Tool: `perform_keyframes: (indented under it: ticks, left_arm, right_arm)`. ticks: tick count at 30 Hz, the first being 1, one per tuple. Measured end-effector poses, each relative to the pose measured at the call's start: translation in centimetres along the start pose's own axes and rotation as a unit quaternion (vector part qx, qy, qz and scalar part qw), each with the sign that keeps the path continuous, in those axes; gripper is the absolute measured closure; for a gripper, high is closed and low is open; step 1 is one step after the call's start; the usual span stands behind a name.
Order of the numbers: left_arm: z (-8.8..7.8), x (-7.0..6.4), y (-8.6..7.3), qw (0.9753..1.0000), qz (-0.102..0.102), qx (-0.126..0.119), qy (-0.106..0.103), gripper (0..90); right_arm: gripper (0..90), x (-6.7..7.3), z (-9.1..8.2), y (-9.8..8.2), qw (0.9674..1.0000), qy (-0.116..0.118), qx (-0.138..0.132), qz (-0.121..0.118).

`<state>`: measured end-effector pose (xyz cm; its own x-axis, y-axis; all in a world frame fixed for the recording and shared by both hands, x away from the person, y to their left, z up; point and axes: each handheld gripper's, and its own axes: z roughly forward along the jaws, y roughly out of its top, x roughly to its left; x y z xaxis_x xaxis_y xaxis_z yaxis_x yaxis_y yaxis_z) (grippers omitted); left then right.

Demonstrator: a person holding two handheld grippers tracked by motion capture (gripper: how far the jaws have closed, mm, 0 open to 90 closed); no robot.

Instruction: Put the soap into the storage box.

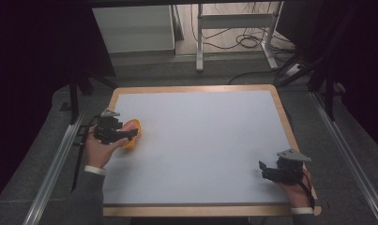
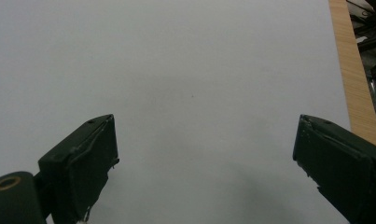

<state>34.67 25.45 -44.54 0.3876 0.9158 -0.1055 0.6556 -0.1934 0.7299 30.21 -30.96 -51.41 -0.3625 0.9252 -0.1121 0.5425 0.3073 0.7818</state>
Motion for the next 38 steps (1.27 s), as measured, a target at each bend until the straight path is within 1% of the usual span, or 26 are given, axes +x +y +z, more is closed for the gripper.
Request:
perform_keyframes:
  ticks: [1, 4, 9, 13, 16, 20, 22, 23, 25, 27, 29, 31, 34, 38]
  left_arm:
    - [-0.2, -0.4, -0.3, 1.0000, 0.005, -0.002, -0.007, 28.1]
    - [-0.5, -1.2, -1.0, 0.9997, 0.017, -0.002, -0.019, 29.7]
    - [-0.9, -2.2, -2.8, 0.9991, 0.020, -0.007, -0.037, 30.4]
    - [-0.8, -2.4, -4.2, 0.9986, 0.023, 0.006, -0.046, 29.6]
    - [-0.9, -2.5, -5.3, 0.9987, 0.015, 0.009, -0.048, 29.3]
    - [-0.9, -2.5, -6.7, 0.9984, 0.002, 0.011, -0.056, 28.7]
    - [-0.6, -2.5, -7.4, 0.9981, 0.002, 0.020, -0.059, 28.1]
    - [-0.5, -2.4, -7.8, 0.9982, -0.003, 0.020, -0.057, 27.9]
    - [-0.5, -2.3, -8.2, 0.9979, -0.009, 0.018, -0.061, 28.6]
    - [-0.4, -2.3, -8.3, 0.9981, -0.007, 0.021, -0.058, 29.1]
    - [-0.6, -2.2, -8.4, 0.9983, -0.011, 0.013, -0.055, 29.0]
    - [-0.7, -2.2, -8.5, 0.9981, -0.016, 0.009, -0.059, 28.8]
    - [-0.6, -2.4, -8.6, 0.9981, -0.012, 0.013, -0.059, 28.2]
    - [-0.4, -2.5, -8.6, 0.9982, -0.014, 0.014, -0.057, 27.3]
  right_arm:
    - [6.3, 0.0, 0.0, 0.0, 1.0000, 0.000, 0.000, 0.000]
    - [6.3, 0.0, 0.0, 0.0, 1.0000, -0.001, 0.000, -0.001]
    - [6.3, 0.0, 0.0, 0.0, 1.0000, 0.000, -0.001, -0.001]
    - [6.3, 0.1, 0.0, 0.0, 1.0000, 0.001, -0.002, -0.002]
    - [6.3, 0.1, 0.0, 0.0, 1.0000, 0.000, -0.003, -0.002]
    - [6.3, 0.1, 0.0, 0.1, 1.0000, 0.000, -0.003, -0.002]
    - [6.3, 0.1, -0.1, 0.1, 1.0000, 0.000, -0.003, -0.003]
    - [6.3, 0.1, -0.1, 0.1, 1.0000, 0.000, -0.003, -0.003]
    - [6.3, 0.2, -0.1, 0.1, 1.0000, 0.000, -0.003, -0.003]
    - [6.3, 0.2, 0.0, 0.1, 1.0000, -0.002, -0.003, -0.004]
    - [6.3, 0.2, 0.0, 0.1, 1.0000, -0.001, -0.003, -0.004]
    - [6.3, 0.1, -0.1, 0.1, 1.0000, -0.002, -0.004, -0.005]
    - [6.3, 0.1, -0.1, 0.1, 1.0000, -0.002, -0.006, -0.004]
    - [6.3, 0.2, -0.2, 0.2, 0.9999, -0.001, -0.009, -0.005]
